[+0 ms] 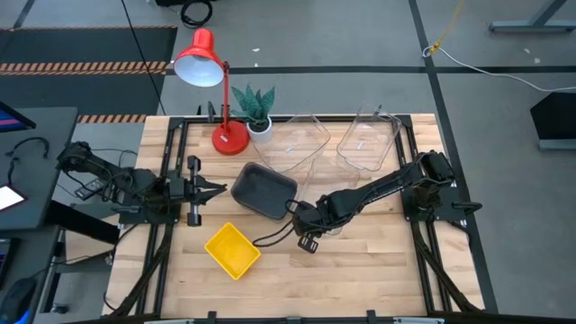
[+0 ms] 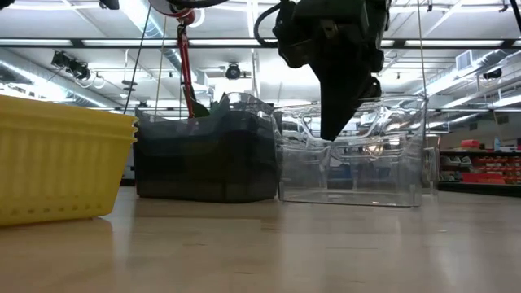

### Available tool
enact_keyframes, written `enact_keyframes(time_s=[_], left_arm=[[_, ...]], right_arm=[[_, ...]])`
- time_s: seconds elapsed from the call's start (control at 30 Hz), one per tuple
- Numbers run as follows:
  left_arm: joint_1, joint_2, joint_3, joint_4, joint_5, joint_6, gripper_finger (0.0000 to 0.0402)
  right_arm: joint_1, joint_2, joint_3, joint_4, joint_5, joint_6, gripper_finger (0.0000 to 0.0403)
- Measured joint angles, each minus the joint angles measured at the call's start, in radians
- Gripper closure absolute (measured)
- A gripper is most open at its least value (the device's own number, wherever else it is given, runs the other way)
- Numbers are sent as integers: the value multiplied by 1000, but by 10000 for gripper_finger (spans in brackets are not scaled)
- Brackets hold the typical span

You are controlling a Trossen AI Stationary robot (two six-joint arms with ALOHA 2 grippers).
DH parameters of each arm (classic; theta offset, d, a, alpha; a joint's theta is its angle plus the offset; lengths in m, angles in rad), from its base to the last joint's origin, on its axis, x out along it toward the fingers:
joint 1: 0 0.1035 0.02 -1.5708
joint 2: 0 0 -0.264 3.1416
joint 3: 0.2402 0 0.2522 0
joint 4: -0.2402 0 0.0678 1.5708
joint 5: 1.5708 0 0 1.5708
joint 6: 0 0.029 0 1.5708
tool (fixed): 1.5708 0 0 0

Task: Stack baskets by color
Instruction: Stack the bottom transparent bin on the right transparent bin

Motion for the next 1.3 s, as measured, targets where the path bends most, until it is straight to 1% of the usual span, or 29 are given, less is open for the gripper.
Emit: enact_keyframes(time_s=[0.2, 0.33, 0.5, 0.6, 0.67, 0.8, 0.9, 1.13, 1.3], left_arm=[[0, 0, 0, 0, 0, 0, 382], [0, 0, 0, 0, 0, 0, 381], [0, 0, 0, 0, 0, 0, 373], [0, 0, 0, 0, 0, 0, 370], [0, 0, 0, -1, 0, 0, 370], [0, 0, 0, -1, 0, 0, 375], [0, 0, 0, -1, 0, 0, 378], [0, 0, 0, -1, 0, 0, 369], [0, 0, 1, -2, 0, 0, 370]], right_arm=[[21, 0, 80, -88, 8, 30, 401], [36, -1, 190, -203, 49, 37, 402], [50, -1, 332, -388, 108, 26, 402], [50, -2, 394, -496, 139, 22, 402], [49, -2, 422, -534, 157, 22, 402], [49, -2, 464, -598, 159, 22, 402], [49, -3, 490, -641, 185, 22, 402], [49, -3, 557, -765, 211, 18, 402], [43, -17, 587, -767, 222, -10, 403]])
